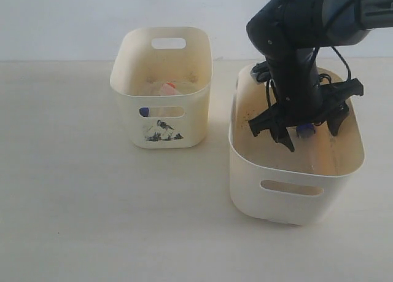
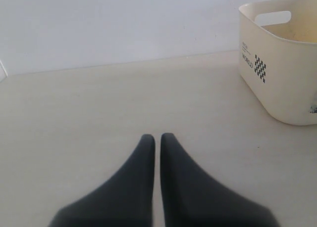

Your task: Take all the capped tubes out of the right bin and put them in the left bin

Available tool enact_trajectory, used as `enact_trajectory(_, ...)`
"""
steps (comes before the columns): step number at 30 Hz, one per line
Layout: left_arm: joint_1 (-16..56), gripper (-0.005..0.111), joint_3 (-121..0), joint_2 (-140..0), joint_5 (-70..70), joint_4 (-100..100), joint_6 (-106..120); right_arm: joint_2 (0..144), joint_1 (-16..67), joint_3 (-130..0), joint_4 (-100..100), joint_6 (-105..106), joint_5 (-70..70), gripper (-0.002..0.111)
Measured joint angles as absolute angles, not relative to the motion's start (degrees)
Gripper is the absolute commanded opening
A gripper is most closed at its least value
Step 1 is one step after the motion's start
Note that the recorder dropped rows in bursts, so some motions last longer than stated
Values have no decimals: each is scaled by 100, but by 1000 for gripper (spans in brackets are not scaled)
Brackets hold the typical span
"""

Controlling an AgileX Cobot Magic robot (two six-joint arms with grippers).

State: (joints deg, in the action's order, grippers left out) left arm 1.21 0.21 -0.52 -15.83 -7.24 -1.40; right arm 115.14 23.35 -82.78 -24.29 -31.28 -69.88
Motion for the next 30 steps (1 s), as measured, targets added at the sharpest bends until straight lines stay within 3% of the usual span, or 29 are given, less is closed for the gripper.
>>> enact_trajectory(30,121,4,21,-52,-1583,-724,-140,12080,2346,-8278,-2383,-3705,-6941,67)
